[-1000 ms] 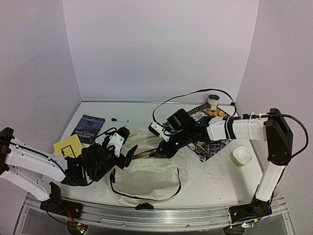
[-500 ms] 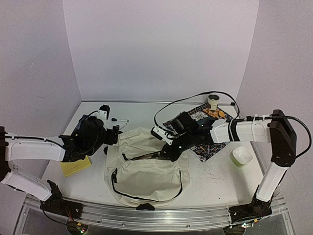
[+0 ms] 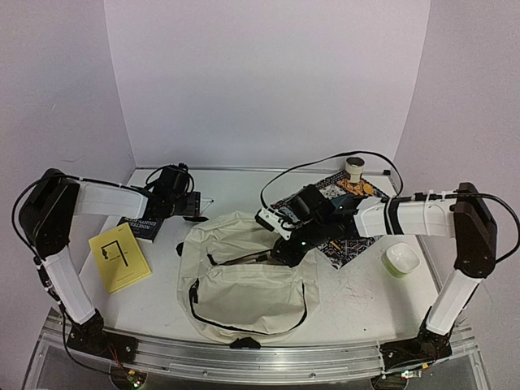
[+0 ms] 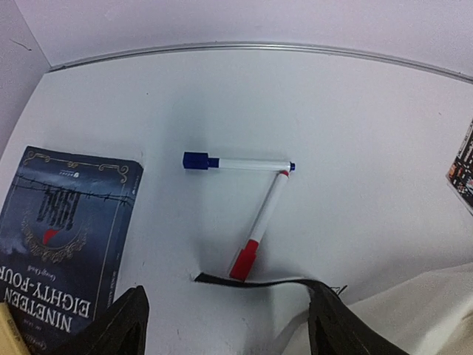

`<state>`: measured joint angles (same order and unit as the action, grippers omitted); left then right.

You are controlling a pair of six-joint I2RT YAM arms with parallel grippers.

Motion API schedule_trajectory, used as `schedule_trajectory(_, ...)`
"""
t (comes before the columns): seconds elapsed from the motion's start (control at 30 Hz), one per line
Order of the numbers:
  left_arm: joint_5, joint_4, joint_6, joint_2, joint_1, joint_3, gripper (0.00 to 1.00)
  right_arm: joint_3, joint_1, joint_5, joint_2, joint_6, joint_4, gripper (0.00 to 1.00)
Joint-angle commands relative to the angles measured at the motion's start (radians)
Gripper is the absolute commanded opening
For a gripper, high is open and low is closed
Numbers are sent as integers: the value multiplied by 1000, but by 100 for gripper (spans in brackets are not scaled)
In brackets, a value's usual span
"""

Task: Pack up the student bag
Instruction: Pick up the pen at the center of the board.

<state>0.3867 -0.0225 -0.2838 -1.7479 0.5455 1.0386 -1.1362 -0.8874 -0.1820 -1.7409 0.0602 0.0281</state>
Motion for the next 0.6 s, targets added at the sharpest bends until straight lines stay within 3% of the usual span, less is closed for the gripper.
schedule_trajectory(0.0, -116, 41, 50, -121, -27, 150, 76, -4, 5, -44, 5, 15, -51, 0)
schedule_trajectory(0.33, -146, 125, 120, -385, -61, 410, 71, -38, 6, -56, -42, -6, -78, 0)
schedule_trajectory(0.57, -170, 177, 145, -488, -98, 513, 56, -60, 4, -67, -63, -13, -93, 0)
